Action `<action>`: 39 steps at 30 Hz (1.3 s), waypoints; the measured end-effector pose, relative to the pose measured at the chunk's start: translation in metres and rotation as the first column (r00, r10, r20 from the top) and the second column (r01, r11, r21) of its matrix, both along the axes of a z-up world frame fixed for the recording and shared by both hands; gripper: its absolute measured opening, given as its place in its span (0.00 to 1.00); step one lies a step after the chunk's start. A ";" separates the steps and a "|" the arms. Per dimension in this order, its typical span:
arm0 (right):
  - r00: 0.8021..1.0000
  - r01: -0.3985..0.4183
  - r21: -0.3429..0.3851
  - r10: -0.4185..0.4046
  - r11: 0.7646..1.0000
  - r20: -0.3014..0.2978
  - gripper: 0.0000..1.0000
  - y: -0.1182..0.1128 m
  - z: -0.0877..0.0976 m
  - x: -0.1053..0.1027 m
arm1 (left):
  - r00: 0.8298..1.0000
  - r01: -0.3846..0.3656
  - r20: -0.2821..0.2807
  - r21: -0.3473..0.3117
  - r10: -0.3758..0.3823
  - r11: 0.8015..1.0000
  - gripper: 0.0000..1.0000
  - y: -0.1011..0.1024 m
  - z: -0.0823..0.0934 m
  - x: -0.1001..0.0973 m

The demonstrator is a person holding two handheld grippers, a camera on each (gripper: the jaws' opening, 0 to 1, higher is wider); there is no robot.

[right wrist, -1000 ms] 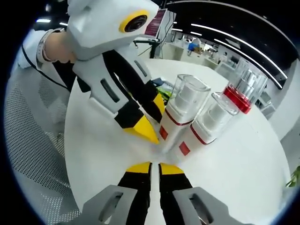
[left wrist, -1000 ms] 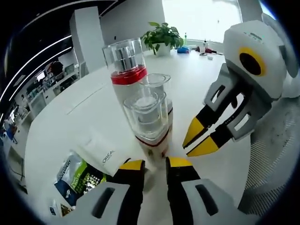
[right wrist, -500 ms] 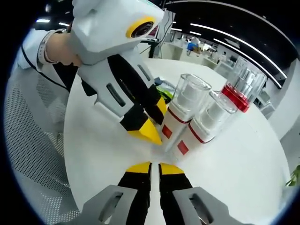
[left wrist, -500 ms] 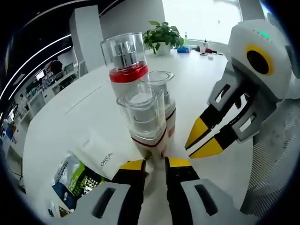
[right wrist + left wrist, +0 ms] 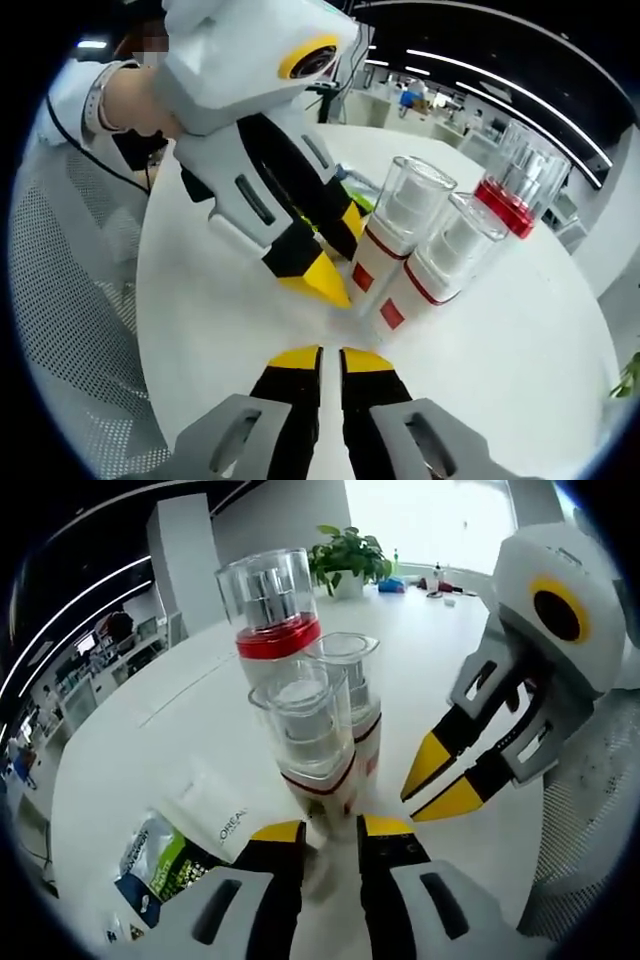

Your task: Arrange the skincare products in the storage area until every visible bottle or jar stands upright without overlapping.

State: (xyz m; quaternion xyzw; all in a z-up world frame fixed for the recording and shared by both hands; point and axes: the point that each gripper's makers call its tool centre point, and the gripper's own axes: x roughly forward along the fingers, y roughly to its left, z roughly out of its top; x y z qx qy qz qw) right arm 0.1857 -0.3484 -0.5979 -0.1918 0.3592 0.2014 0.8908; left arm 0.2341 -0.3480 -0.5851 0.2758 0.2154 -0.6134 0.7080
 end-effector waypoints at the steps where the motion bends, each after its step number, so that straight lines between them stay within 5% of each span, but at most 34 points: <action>1: 1.000 -0.002 0.000 0.002 1.000 -0.002 0.00 0.000 0.000 0.000 | 1.000 0.000 0.001 0.001 0.000 1.000 0.23 0.001 0.001 0.000; 15: 1.000 -0.002 0.025 0.003 1.000 -0.008 0.09 0.004 0.000 -0.002 | 1.000 -0.005 -0.002 -0.020 0.005 1.000 0.25 0.017 0.017 0.002; 39: 0.990 0.121 0.023 -0.123 0.992 0.064 0.32 -0.018 0.028 -0.004 | 0.998 -0.045 -0.045 -0.035 0.043 0.998 0.40 0.059 0.044 0.002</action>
